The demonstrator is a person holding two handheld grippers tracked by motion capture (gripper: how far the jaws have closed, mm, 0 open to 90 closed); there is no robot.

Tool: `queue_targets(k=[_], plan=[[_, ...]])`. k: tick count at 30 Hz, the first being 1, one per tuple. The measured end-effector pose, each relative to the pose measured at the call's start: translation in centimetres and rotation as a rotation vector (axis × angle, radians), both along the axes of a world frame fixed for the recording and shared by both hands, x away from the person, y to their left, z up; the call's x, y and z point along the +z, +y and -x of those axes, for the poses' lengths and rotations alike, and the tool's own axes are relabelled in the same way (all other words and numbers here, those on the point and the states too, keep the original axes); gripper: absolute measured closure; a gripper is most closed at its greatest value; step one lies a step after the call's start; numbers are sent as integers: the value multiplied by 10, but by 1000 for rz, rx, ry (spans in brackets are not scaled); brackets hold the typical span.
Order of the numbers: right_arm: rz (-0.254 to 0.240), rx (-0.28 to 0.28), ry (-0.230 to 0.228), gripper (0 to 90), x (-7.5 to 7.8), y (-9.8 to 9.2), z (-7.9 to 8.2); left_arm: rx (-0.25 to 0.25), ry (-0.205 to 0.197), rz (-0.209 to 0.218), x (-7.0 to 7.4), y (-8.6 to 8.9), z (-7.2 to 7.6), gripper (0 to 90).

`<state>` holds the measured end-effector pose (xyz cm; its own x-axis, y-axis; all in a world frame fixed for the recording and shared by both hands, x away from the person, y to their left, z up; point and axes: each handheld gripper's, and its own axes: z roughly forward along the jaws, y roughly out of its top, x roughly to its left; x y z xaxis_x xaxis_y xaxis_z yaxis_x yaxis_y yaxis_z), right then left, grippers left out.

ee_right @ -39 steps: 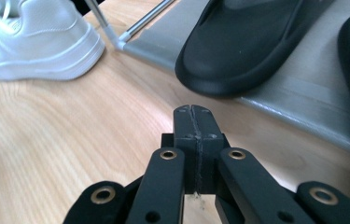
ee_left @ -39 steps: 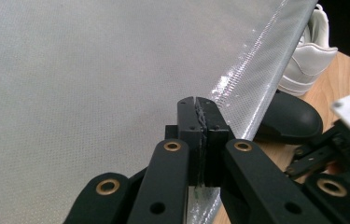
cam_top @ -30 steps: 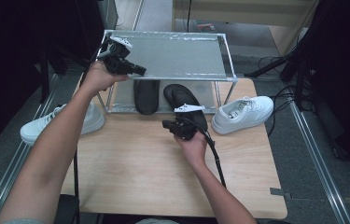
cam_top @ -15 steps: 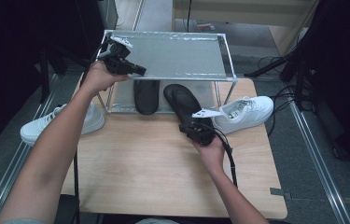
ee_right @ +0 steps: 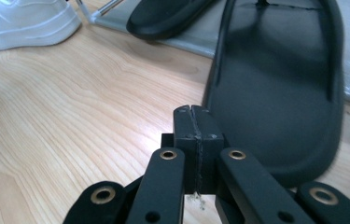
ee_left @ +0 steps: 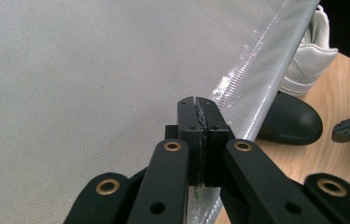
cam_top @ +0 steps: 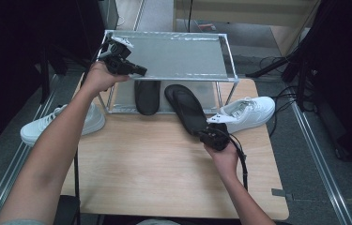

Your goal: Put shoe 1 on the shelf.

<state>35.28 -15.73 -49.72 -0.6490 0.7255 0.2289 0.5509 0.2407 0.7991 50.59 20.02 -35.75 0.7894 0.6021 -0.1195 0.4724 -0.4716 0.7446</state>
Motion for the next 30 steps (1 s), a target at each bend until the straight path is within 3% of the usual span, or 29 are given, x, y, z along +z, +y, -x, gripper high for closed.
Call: queue_targets(k=[6,13,17,22,30], plan=[[15,-23,-9,900,-7,-14,5,1,-7,-5,0,0,1,898],[22,-51,17,900,-11,-28,7,1,-8,-3,0,0,1,898],[65,-48,-1,900,-9,-34,7,1,-8,-4,0,0,1,898],[35,-51,-5,900,-14,-45,6,3,-14,-10,0,-1,1,898],[48,-97,28,900,-25,-48,-5,2,-8,-5,0,-1,1,898]])
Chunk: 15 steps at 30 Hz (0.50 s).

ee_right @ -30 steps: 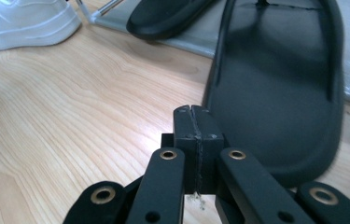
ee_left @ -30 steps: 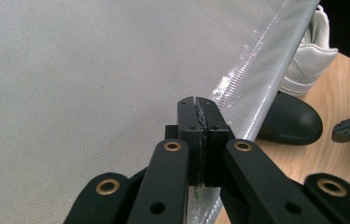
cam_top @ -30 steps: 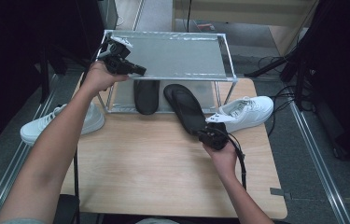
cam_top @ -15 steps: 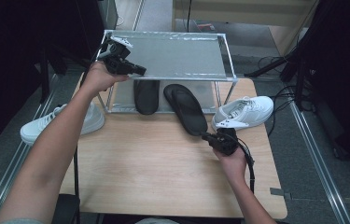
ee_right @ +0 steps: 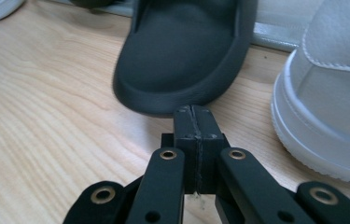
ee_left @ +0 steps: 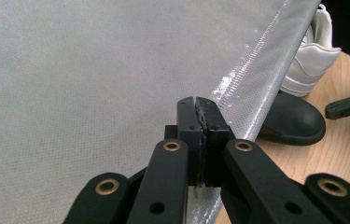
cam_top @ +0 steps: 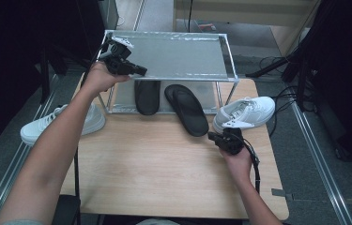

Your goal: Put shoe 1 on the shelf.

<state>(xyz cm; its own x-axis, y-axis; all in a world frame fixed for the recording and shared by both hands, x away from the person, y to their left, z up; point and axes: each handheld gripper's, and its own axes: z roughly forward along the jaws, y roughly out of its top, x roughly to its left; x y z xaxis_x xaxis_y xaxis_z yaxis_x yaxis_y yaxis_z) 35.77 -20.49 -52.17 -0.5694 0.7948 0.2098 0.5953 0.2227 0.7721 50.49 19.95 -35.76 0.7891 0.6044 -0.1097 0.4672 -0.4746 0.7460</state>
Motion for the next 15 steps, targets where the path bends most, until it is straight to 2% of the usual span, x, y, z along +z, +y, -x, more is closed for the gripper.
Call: queue_targets(k=[3,15], plan=[[-36,-11,9,900,-2,0,-4,4,-5,-2,0,-1,1,897],[-30,-33,12,900,-1,9,-11,6,-1,2,0,0,0,897]])
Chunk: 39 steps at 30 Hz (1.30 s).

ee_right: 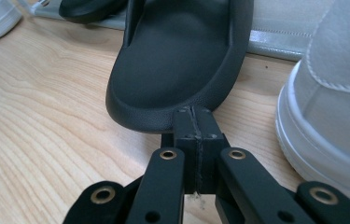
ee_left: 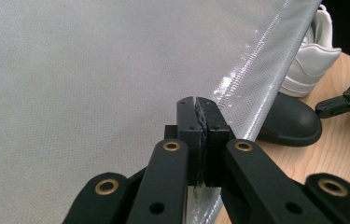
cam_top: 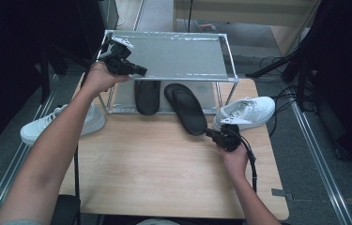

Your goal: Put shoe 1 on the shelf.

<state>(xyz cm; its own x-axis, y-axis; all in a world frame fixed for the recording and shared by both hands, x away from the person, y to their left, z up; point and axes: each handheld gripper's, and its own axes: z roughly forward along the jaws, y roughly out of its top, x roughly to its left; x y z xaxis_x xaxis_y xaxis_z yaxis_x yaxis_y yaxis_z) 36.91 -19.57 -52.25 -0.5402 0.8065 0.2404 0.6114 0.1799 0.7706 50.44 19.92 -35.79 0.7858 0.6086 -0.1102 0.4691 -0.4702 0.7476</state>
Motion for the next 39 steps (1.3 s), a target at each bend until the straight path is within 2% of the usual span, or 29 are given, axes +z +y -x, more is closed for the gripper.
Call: queue_targets(k=[6,16,32,39], plan=[[-15,-19,8,900,1,9,-6,-1,-5,-2,0,0,0,897],[-11,-12,5,900,1,24,-16,-4,-1,-3,0,0,0,896],[17,-11,-1,900,5,56,-43,5,5,6,-1,0,-1,897],[8,-10,-9,900,3,69,-51,4,-10,9,-2,1,0,897]])
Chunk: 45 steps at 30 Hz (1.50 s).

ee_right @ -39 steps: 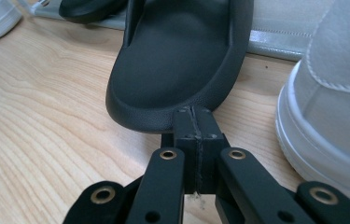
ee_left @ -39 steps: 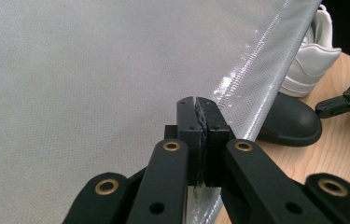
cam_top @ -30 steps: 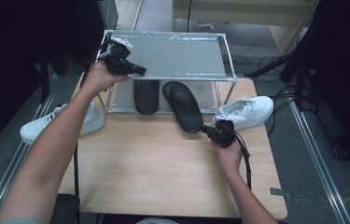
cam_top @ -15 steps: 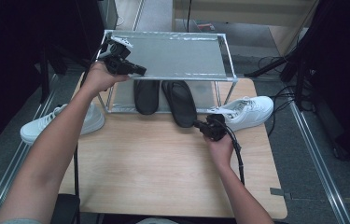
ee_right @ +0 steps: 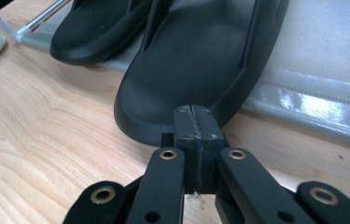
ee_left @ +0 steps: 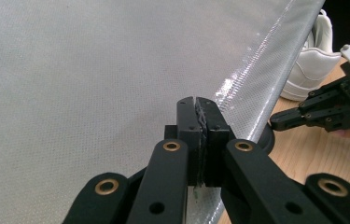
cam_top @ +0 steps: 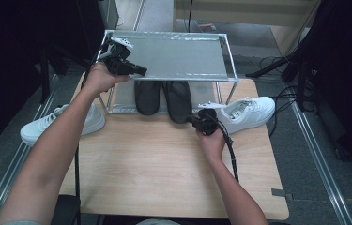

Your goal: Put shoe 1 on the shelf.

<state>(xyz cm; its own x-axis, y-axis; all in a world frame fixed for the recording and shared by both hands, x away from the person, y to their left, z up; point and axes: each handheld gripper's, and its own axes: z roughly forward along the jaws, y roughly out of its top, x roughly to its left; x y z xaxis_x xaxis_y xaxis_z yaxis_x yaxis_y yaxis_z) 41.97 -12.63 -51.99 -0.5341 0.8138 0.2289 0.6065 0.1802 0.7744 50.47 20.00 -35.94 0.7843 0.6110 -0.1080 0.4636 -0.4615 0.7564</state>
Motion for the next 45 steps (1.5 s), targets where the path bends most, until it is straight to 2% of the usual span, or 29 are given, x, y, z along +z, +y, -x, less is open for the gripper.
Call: queue_targets(k=[6,10,14,18,20,22,24,26,28,31,33,36,38,41,45], plan=[[1,3,6,900,0,11,-10,0,4,7,0,1,0,892],[-30,9,31,900,-2,17,-18,-1,2,6,0,0,-1,891],[-50,5,31,900,-4,24,-26,-3,2,8,-1,1,-1,892],[-31,4,33,900,-3,31,-30,-4,0,9,-1,1,-1,892],[-13,20,18,900,-3,33,-33,-8,-9,7,-1,1,-1,891],[-1,28,31,900,-2,33,-34,-14,-23,-4,-1,1,1,889],[17,41,29,900,0,31,-30,-10,-20,-3,0,1,1,887],[10,54,22,900,2,26,-23,-4,-4,13,0,2,0,881],[-3,70,24,887,5,22,-17,-5,9,31,0,3,-1,862],[-28,93,10,864,11,15,-7,-5,-7,13,3,1,2,832],[-58,109,22,852,15,11,-3,-7,3,15,6,0,3,802],[-61,136,7,794,23,8,5,-10,-9,6,13,-2,10,706],[-63,155,-12,696,28,6,10,-22,-19,23,19,0,16,632],[-75,175,-11,617,34,2,17,-16,21,52,27,2,24,555],[-88,218,-34,555,37,-4,28,-38,5,35,33,0,43,455]])
